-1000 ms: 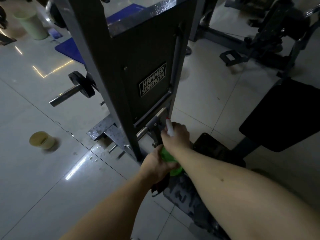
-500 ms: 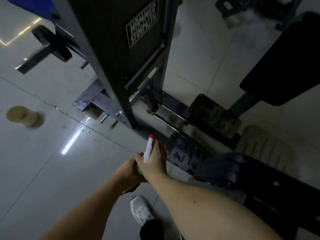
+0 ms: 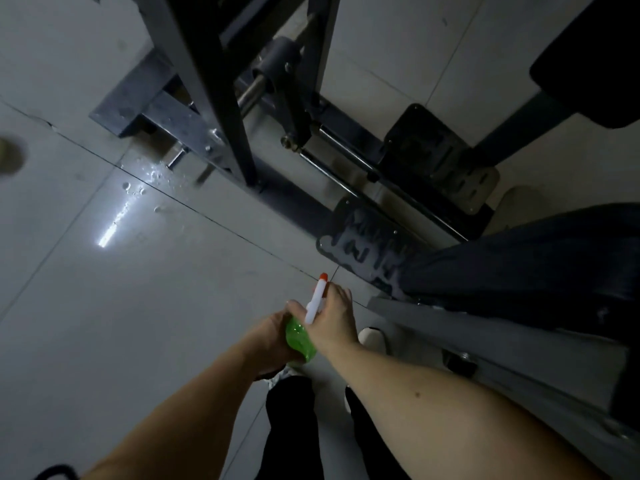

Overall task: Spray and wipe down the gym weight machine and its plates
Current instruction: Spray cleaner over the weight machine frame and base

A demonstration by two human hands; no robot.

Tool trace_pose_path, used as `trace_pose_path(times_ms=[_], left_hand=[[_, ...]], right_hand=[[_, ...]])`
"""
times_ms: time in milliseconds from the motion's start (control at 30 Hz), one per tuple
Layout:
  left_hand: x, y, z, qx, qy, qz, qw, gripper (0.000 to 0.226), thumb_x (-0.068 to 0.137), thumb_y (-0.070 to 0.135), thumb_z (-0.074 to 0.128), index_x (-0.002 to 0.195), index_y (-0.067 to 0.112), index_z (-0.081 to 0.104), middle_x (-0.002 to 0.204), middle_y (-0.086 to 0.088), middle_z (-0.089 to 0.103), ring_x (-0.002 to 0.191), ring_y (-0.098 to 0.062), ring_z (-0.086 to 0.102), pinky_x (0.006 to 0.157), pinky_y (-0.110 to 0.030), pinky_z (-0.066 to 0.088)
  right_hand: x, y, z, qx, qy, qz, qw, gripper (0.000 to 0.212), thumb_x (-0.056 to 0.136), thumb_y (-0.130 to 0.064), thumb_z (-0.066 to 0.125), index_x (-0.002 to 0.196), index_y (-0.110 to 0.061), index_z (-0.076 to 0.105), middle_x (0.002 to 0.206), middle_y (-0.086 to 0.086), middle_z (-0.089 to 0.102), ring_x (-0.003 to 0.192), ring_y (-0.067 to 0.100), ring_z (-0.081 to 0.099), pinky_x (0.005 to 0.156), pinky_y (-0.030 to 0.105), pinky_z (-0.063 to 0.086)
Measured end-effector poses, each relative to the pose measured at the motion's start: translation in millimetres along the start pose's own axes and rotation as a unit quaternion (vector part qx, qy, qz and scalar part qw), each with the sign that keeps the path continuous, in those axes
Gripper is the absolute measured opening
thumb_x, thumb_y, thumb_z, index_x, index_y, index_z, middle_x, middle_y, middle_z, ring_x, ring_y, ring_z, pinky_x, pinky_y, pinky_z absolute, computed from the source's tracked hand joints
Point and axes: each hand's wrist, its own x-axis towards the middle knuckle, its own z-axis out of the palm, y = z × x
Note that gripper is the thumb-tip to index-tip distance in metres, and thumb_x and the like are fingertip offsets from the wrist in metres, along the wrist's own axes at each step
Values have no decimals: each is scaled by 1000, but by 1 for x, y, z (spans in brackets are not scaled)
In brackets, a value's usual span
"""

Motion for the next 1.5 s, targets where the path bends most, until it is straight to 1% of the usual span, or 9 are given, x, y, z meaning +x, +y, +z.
trace_pose_path(times_ms=[100,233,333,600,733,867,1067,1233,1500], left_hand=[[14,-24,10,-12,5,-57,998,41,88,-2,74,102,26,47,86,22,52,87,0,59,61,2,39],[30,-40,15,9,-20,-100,995,51,85,2,77,121,19,45,87,19,52,78,2,52,61,2,37],[36,-49,19,34,-7,-110,993,78,75,17,88,142,19,49,99,12,55,96,-10,55,82,-13,41],[36,-50,9,22,16,-108,994,78,77,14,86,144,16,47,104,9,54,99,-12,52,84,-18,39],[20,-43,-8,17,34,-95,995,69,77,4,86,136,16,52,90,16,54,86,-7,53,65,-3,38],[-29,-20,-26,53,38,-93,994,77,73,13,89,140,17,52,104,8,59,101,-14,55,85,-20,40],[-115,38,-40,130,13,-71,989,68,71,13,91,128,26,56,99,-1,66,86,-19,62,73,-33,55],[-171,81,-27,148,1,-38,988,78,73,15,90,140,21,50,115,4,59,111,-18,55,89,-22,37],[-240,126,-10,192,9,-13,981,82,74,22,91,143,21,47,114,8,52,111,-17,52,91,-23,36]], right_hand=[[9,12,6,-13,-39,19,999,54,77,-50,85,102,-12,56,95,-3,50,98,17,50,83,31,47],[19,32,23,-14,-47,60,997,55,73,-60,83,98,-19,56,96,-1,61,88,17,59,69,21,42],[25,40,29,-13,-47,67,997,54,73,-60,83,95,-20,53,91,-6,53,94,19,57,74,26,45],[34,27,34,-20,-49,50,997,52,75,-56,84,96,-19,55,95,-3,56,88,19,61,59,19,39],[32,0,28,-25,-48,36,998,58,75,-60,82,103,-18,55,99,-2,53,95,20,60,78,34,55],[-11,-43,1,-16,-31,36,999,57,78,-57,80,106,-14,54,106,5,58,96,22,58,78,31,48],[-100,-84,-46,44,54,59,996,65,80,-57,78,117,-12,50,114,8,56,108,21,49,81,31,45],[-151,-101,-89,22,115,39,992,69,75,-59,81,113,-9,54,111,10,60,112,27,49,87,30,37],[-215,-121,-143,45,107,28,993,73,72,-61,84,114,-11,53,116,9,59,110,25,56,84,32,47]])
